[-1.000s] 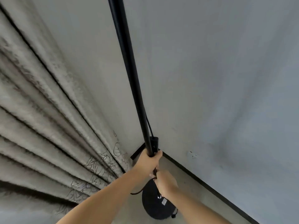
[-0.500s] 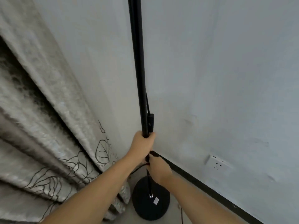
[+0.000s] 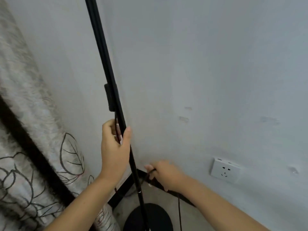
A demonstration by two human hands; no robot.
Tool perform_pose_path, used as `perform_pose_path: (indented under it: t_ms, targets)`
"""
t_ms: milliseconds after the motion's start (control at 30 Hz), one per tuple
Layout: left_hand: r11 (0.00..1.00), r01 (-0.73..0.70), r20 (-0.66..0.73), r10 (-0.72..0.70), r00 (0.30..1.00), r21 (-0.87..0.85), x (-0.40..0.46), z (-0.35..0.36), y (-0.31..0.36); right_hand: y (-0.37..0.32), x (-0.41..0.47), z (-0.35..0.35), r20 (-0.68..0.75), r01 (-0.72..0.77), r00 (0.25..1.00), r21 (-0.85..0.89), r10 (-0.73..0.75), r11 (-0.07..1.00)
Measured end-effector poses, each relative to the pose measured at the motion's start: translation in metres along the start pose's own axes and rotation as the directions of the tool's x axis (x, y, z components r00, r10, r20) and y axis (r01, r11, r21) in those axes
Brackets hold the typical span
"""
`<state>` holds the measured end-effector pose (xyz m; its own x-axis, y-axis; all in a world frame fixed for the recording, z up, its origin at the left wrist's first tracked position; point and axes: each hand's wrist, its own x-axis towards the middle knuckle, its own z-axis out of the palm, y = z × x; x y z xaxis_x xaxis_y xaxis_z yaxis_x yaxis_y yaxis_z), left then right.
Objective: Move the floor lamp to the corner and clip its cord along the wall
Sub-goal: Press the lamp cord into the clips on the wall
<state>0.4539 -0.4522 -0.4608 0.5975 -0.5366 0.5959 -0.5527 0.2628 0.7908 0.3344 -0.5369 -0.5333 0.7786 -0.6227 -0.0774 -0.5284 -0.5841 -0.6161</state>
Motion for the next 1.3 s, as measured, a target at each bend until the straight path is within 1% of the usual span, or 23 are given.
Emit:
perform_pose_path:
  t_ms: [100, 133, 167, 233, 267, 333, 367, 433, 467, 500, 533, 567, 600, 700, 800, 833, 900, 967, 1033, 1067, 1133, 1200, 1300]
  targets:
    - [0.997, 0.047, 0.009, -0.048, 0.999, 0.054, -0.008, -0.01, -0.005, 0.043, -0.016, -0.03, -0.082, -0.234, 0.966, 0.138, 0.246, 0.962]
    - [0.996, 0.059, 0.011, -0.06, 0.998, 0.061, -0.011, -0.011, -0.008, 0.058, -0.019, -0.04, -0.088, -0.31, 0.944, 0.101, 0.319, 0.945]
    - [0.996, 0.053, 0.008, -0.054, 0.999, 0.076, -0.014, -0.013, -0.011, 0.071, -0.021, -0.049, -0.088, -0.379, 0.921, 0.019, 0.379, 0.925]
    - [0.989, -0.021, 0.016, 0.019, 1.0, 0.145, -0.019, -0.018, -0.014, 0.088, -0.028, -0.059, -0.046, -0.443, 0.896, -0.122, 0.441, 0.888]
    - [0.98, -0.08, 0.042, 0.074, 0.996, 0.185, -0.02, -0.02, -0.013, 0.093, -0.032, -0.063, 0.013, -0.429, 0.901, -0.104, 0.433, 0.897]
    - [0.942, -0.206, 0.12, 0.18, 0.976, 0.264, -0.022, -0.02, -0.007, 0.092, -0.04, -0.071, 0.168, -0.357, 0.926, 0.103, 0.337, 0.929]
    - [0.926, -0.247, 0.164, 0.207, 0.964, 0.284, -0.024, -0.018, -0.003, 0.087, -0.044, -0.076, 0.257, -0.325, 0.929, 0.214, 0.267, 0.921]
    - [0.939, -0.247, 0.262, 0.182, 0.948, 0.239, -0.034, -0.005, 0.004, 0.081, -0.048, -0.087, 0.367, -0.282, 0.922, 0.408, 0.126, 0.868]
    - [0.966, -0.177, 0.316, 0.111, 0.942, 0.189, -0.04, 0.003, 0.007, 0.08, -0.049, -0.094, 0.363, -0.252, 0.929, 0.492, 0.067, 0.834]
    - [0.99, -0.05, 0.366, -0.002, 0.93, 0.131, -0.045, 0.012, 0.009, 0.079, -0.05, -0.101, 0.33, -0.213, 0.944, 0.566, 0.019, 0.797]
    - [0.99, 0.12, 0.417, -0.141, 0.898, 0.077, -0.048, 0.024, 0.008, 0.081, -0.051, -0.108, 0.273, -0.17, 0.962, 0.631, -0.011, 0.757]
    - [0.96, 0.278, 0.464, -0.266, 0.845, 0.044, -0.051, 0.035, 0.006, 0.085, -0.053, -0.115, 0.204, -0.129, 0.979, 0.685, -0.018, 0.717]
    - [0.921, 0.389, 0.502, -0.344, 0.794, 0.016, -0.052, 0.046, 0.004, 0.089, -0.054, -0.122, 0.133, -0.091, 0.991, 0.724, -0.009, 0.683]
    - [0.792, 0.602, 0.528, -0.47, 0.707, -0.102, -0.047, 0.082, 0.001, 0.092, -0.058, -0.135, -0.02, -0.017, 0.999, 0.764, 0.05, 0.645]
    - [0.568, 0.758, 0.484, -0.59, 0.646, -0.32, -0.026, 0.116, 0.003, 0.091, -0.058, -0.139, -0.118, 0.014, 0.985, 0.787, 0.128, 0.616]
    - [0.503, 0.761, 0.457, -0.609, 0.648, -0.41, -0.016, 0.126, 0.003, 0.09, -0.056, -0.139, -0.152, 0.022, 0.976, 0.783, 0.156, 0.622]
    - [0.466, 0.713, 0.396, -0.608, 0.688, -0.524, 0.003, 0.142, 0.0, 0.086, -0.048, -0.136, -0.274, 0.05, 0.932, 0.748, 0.238, 0.662]
    - [0.457, 0.687, 0.383, -0.592, 0.709, -0.565, 0.016, 0.155, -0.006, 0.083, -0.034, -0.131, -0.446, 0.075, 0.835, 0.673, 0.323, 0.736]
    - [0.456, 0.694, 0.412, -0.573, 0.708, -0.557, 0.023, 0.168, -0.014, 0.078, -0.018, -0.124, -0.611, 0.063, 0.722, 0.527, 0.326, 0.847]
    - [0.471, 0.695, 0.425, -0.56, 0.711, -0.543, 0.025, 0.173, -0.018, 0.076, -0.01, -0.121, -0.672, 0.049, 0.68, 0.441, 0.293, 0.896]
    - [0.526, 0.672, 0.422, -0.526, 0.739, -0.521, 0.028, 0.181, -0.026, 0.072, 0.003, -0.116, -0.752, 0.01, 0.613, 0.316, 0.244, 0.949]
    - [0.594, 0.617, 0.388, -0.48, 0.787, -0.516, 0.029, 0.187, -0.034, 0.071, 0.012, -0.113, -0.803, -0.008, 0.551, 0.267, 0.228, 0.964]
    - [0.667, 0.54, 0.338, -0.421, 0.842, -0.513, 0.025, 0.192, -0.046, 0.071, 0.019, -0.104, -0.829, -0.009, 0.51, 0.262, 0.229, 0.965]
